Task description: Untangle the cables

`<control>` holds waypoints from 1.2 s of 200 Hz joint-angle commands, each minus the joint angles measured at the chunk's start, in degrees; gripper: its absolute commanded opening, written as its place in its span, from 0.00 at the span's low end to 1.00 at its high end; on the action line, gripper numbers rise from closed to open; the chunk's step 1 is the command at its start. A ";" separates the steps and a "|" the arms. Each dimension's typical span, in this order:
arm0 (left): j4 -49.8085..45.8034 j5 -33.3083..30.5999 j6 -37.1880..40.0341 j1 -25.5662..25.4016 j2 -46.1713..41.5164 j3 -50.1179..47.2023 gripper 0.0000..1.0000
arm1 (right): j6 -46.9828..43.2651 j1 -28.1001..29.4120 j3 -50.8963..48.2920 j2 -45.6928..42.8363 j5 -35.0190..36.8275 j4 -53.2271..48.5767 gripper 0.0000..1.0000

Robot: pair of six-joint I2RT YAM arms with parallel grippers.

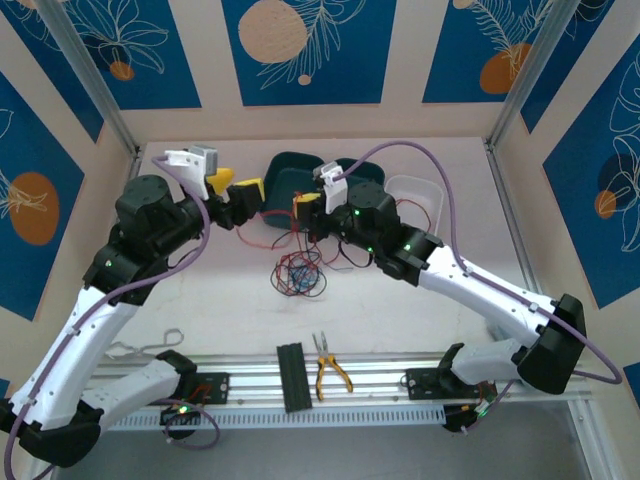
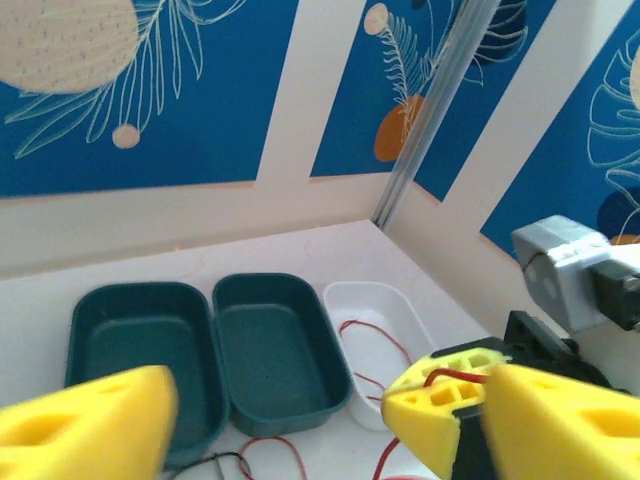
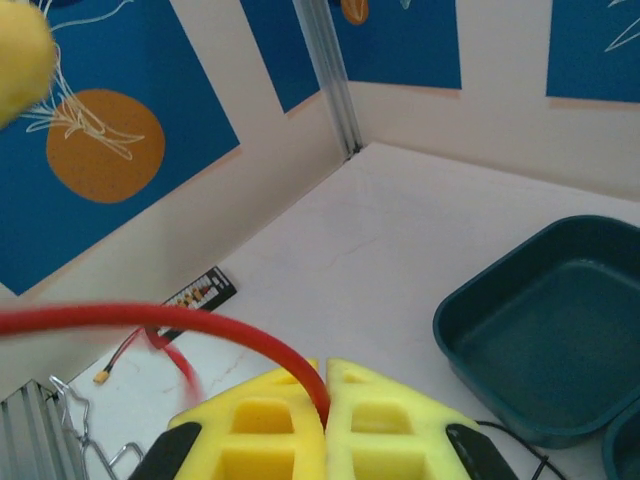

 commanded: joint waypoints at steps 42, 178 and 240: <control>4.68 -1.71 -2.93 0.39 -4.22 -8.37 1.00 | 4.80 -2.69 15.68 -1.71 12.82 -25.07 0.00; 6.63 -3.01 -7.17 0.38 -8.46 -26.21 1.00 | 12.61 -35.15 21.95 2.07 7.15 -58.60 0.00; 8.68 -5.75 -7.01 0.38 -9.16 -28.90 1.00 | 11.10 -41.81 22.41 10.78 5.85 -59.40 0.00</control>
